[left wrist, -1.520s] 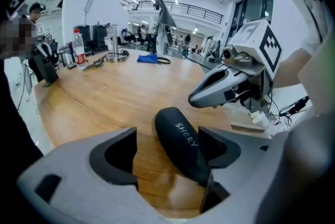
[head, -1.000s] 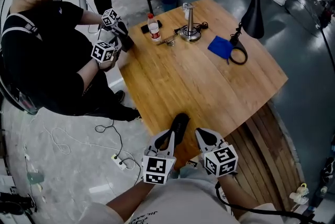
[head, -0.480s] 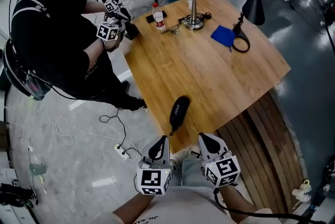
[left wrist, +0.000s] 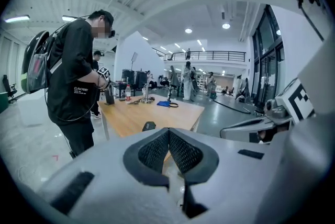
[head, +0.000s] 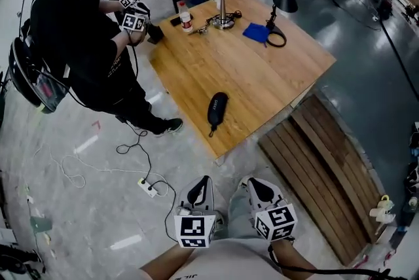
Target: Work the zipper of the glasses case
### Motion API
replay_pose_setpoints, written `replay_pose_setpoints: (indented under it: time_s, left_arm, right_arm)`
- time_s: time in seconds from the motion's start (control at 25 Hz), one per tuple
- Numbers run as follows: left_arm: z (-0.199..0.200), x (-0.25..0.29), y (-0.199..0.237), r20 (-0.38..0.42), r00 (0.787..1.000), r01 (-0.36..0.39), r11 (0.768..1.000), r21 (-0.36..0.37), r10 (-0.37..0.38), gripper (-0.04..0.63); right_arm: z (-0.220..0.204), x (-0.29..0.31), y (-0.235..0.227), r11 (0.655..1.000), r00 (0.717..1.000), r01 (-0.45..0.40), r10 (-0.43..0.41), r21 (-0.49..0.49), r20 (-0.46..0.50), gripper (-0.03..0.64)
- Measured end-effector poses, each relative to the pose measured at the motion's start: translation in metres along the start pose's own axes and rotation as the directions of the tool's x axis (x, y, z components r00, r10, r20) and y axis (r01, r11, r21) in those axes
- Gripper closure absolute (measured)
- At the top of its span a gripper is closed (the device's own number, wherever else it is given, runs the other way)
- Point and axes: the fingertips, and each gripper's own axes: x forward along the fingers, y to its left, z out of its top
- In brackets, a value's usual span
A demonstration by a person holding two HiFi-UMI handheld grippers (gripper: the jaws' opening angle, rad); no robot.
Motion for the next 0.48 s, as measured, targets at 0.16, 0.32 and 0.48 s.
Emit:
replay_pose_setpoints:
  time_s: [0.16,0.32,0.48]
  left_arm:
    - [-0.024,-0.028,-0.012,-0.032,0.999,-0.018,1.0,-0.007,0.018,0.588]
    - [-0.034,-0.042,-0.021,-0.062,0.997,-0.044,0.998,-0.04,0.042,0.588]
    - [-0.03,-0.052,-0.037,-0.058,0.997,-0.059,0.994,-0.089,0.054,0.588]
  right_arm:
    - [-0.014,-0.025,0.015,1.0,1.0,-0.016,0.016,0.003,-0.011,0.617]
    - [-0.012,-0.035,0.018,0.999,0.999,-0.031,0.031,0.019,-0.013,0.617]
    - [-0.007,-0.049,0.016,0.999,0.999,-0.032,0.032,0.0,-0.017,0.617]
